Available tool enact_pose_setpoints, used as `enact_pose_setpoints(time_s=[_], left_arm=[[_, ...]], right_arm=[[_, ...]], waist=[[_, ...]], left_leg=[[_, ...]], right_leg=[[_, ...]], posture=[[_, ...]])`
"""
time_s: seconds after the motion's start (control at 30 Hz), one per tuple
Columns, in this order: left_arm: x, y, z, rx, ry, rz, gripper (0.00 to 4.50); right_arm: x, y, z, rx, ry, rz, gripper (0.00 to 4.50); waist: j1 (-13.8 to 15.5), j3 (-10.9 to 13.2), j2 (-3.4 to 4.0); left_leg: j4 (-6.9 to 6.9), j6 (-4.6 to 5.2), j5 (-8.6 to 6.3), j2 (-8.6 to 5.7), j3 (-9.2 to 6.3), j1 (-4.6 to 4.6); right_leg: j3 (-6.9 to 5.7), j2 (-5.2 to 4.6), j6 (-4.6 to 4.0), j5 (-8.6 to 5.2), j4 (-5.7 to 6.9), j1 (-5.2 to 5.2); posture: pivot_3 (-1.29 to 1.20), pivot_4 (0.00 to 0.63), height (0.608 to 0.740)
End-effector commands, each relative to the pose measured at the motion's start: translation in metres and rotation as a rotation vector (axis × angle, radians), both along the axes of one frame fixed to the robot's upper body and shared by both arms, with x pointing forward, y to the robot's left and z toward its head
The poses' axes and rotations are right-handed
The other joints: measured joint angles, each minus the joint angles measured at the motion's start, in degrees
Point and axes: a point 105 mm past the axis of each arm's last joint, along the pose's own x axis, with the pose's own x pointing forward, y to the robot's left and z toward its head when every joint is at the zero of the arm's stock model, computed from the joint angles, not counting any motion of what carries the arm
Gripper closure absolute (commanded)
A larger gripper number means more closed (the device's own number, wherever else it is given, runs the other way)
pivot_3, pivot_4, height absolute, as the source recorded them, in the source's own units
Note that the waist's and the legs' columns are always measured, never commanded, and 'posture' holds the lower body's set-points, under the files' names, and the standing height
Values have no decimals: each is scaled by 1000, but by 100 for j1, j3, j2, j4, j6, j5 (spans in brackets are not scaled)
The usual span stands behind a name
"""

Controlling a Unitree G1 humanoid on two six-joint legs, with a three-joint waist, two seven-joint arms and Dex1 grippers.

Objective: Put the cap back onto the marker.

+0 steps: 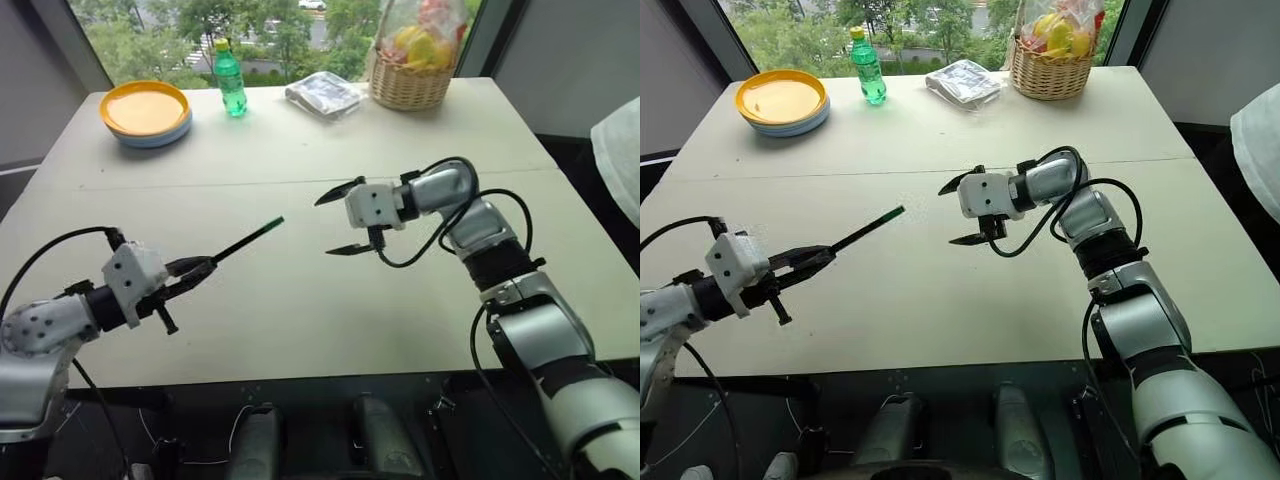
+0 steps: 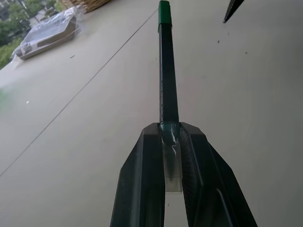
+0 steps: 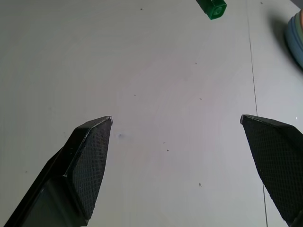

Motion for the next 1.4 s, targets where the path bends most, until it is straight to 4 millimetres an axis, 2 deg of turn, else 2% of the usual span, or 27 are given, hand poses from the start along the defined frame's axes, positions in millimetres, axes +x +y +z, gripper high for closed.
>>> enact_pose_setpoints(time_s=[0.03, 0.13, 0.23, 0.4, 0.57, 0.77, 0.83, 0.87, 0.93, 1.0, 1.07, 1.17, 1.33, 1.4], left_arm=[[-3, 11, 8, -140, -2, 196, 4500], [-10, 19, -2, -207, 50, 334, 4500], [-24, 39, -25, -305, 141, 556, 4500], [-30, 65, -43, -395, 207, 788, 4500], [-25, 77, -57, -434, 261, 857, 4500], [-11, 78, -76, -478, 351, 870, 4500], [-5, 75, -83, -475, 375, 864, 3510], [-3, 74, -85, -475, 381, 864, 3203], [0, 71, -85, -483, 387, 849, 2039], [1, 71, -85, -481, 387, 845, 1196], [2, 71, -84, -486, 384, 843, 76], [2, 71, -80, -479, 365, 845, 76], [-1, 63, -40, -499, 191, 837, 76], [-11, 53, -27, -501, 134, 840, 76]], right_arm=[[-9, 0, 8, 103, 40, -28, 17], [-18, 0, 2, 136, 84, -58, 17], [-28, -2, -13, 163, 139, -104, 17], [-40, -1, -26, 186, 192, -153, 17], [-45, 1, -32, 184, 207, -168, 17], [-46, 1, -36, 173, 201, -179, 17], [-47, 1, -35, 175, 198, -181, 0], [-47, 1, -35, 176, 197, -181, 0], [-46, 0, -33, 180, 192, -188, 0], [-46, -1, -32, 182, 189, -192, 0], [-47, -1, -32, 183, 189, -194, 0], [-48, -1, -31, 183, 194, -187, 0], [-48, -1, -16, 198, 231, -152, 0], [-47, -2, -10, 193, 241, -137, 0]], waist=[[1, 0, -1], [-6, 0, -1], [-12, -1, -1], [34, 1, -8], [42, -4, -16], [47, -6, -18], [48, -6, -19], [49, -6, -19], [53, -6, -19], [56, -6, -19], [51, -6, -19], [30, -6, -19], [20, -2, -26], [16, -2, -28]], left_leg=[[0, 0, 0, 0, -4, 0], [0, 0, 0, 0, -16, 1], [0, 0, 0, 0, -17, 5], [5, -1, 0, -1, -17, 4], [13, -2, 1, -2, -17, 12], [13, -2, 1, -2, -16, 10], [13, -2, 1, -2, -15, 10], [12, -2, 1, -2, -16, 10], [12, -2, 1, -2, -16, 12], [12, -2, 1, -2, -17, 13], [12, -3, 1, -2, -17, 13], [11, -2, 1, -2, -18, 14], [11, -3, 1, -2, -17, 9], [11, -3, 1, -2, -17, 8]], right_leg=[[0, -1, 0, 0, 0, 0], [1, -1, 0, 0, 2, 0], [4, 1, 0, 0, 2, 1], [-3, 5, 0, 0, 2, 7], [-6, 10, -14, -7, 0, 21], [-6, 9, -4, -1, -3, 21], [-5, 9, -4, -1, -4, 20], [-6, 9, -4, -1, -4, 20], [-6, 9, -5, -1, -3, 21], [-6, 9, -6, 0, -3, 22], [-6, 9, -6, 0, -3, 22], [-6, 10, -6, 0, -3, 22], [-5, 7, -5, 1, -5, 20], [-4, 4, -4, 1, -7, 20]], posture=[[0, 150, 740], [0, 150, 740], [0, 150, 740], [0, 150, 740], [0, 150, 740], [0, 150, 740], [0, 150, 740], [0, 150, 740], [0, 150, 740], [0, 150, 740], [0, 150, 740], [0, 150, 740], [0, 150, 740], [0, 150, 740]])
